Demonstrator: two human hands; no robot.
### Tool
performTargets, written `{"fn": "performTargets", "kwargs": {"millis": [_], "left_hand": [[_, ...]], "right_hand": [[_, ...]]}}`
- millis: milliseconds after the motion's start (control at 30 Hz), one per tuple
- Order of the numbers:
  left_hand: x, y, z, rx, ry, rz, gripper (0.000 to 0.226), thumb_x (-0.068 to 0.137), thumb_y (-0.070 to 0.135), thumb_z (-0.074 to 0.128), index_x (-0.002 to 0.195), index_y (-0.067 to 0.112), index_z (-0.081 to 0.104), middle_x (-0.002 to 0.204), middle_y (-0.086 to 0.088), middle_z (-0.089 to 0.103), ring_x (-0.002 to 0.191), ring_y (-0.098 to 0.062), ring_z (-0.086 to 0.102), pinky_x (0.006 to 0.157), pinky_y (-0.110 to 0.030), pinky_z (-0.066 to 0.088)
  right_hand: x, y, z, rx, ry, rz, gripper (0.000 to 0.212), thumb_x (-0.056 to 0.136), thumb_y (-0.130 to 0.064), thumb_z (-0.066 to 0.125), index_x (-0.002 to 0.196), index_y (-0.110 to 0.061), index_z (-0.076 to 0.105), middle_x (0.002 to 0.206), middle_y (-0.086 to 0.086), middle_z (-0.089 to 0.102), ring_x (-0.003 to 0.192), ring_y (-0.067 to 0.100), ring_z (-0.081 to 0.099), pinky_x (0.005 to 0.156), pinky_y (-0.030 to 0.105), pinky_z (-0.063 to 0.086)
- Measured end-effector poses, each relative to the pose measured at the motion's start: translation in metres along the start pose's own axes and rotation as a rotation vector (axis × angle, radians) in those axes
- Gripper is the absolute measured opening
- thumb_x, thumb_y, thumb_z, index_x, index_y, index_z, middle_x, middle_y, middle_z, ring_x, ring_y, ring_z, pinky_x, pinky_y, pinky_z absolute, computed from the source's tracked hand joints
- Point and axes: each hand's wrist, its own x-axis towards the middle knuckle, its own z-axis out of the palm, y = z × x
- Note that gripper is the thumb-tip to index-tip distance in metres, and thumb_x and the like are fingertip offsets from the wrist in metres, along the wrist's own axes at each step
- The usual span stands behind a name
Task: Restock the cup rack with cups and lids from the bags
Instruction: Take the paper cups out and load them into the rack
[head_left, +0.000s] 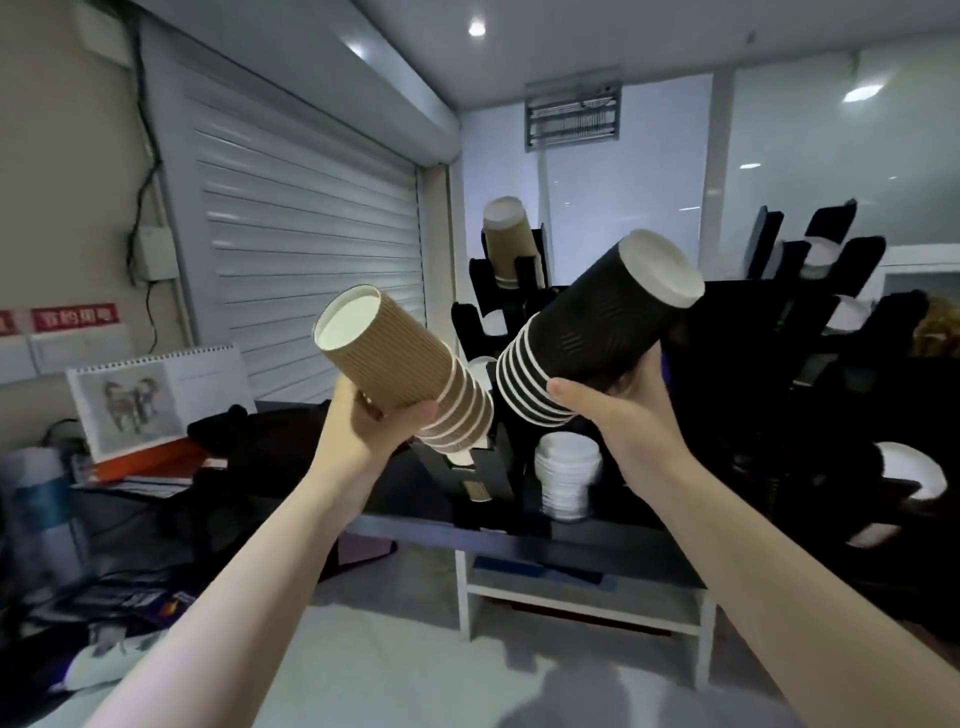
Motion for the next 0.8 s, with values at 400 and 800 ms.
{"fn": "performTargets", "kwargs": {"millis": [400, 800], "left_hand": [[0.065, -0.064, -0.019, 0.205, -0.238, -0.084, 0.057, 0.061, 0.017, 0.086, 0.106, 0.038, 0.058, 0.099, 0.015, 0.068, 0.091, 0.002, 0.063, 0.067, -0.01, 0.05], [0.088, -0.079, -0.02, 0.445, -0.437, -0.084, 0.065, 0.045, 0.045, 0.083, 0.102, 0.043, 0.053, 0.095, 0.023, 0.066, 0.086, 0.013, 0.058, 0.068, -0.013, 0.044]], "right_hand": [[0.065, 0.041, 0.035, -0.242, 0.142, -0.139, 0.073, 0.067, -0.013, 0.082, 0.12, -0.039, 0.039, 0.123, -0.013, 0.054, 0.11, -0.006, 0.056, 0.087, 0.013, 0.048], [0.082, 0.053, 0.025, -0.415, 0.289, -0.146, 0.083, 0.052, -0.037, 0.083, 0.122, -0.034, 0.039, 0.122, -0.012, 0.056, 0.112, 0.0, 0.057, 0.094, 0.023, 0.048]]}}
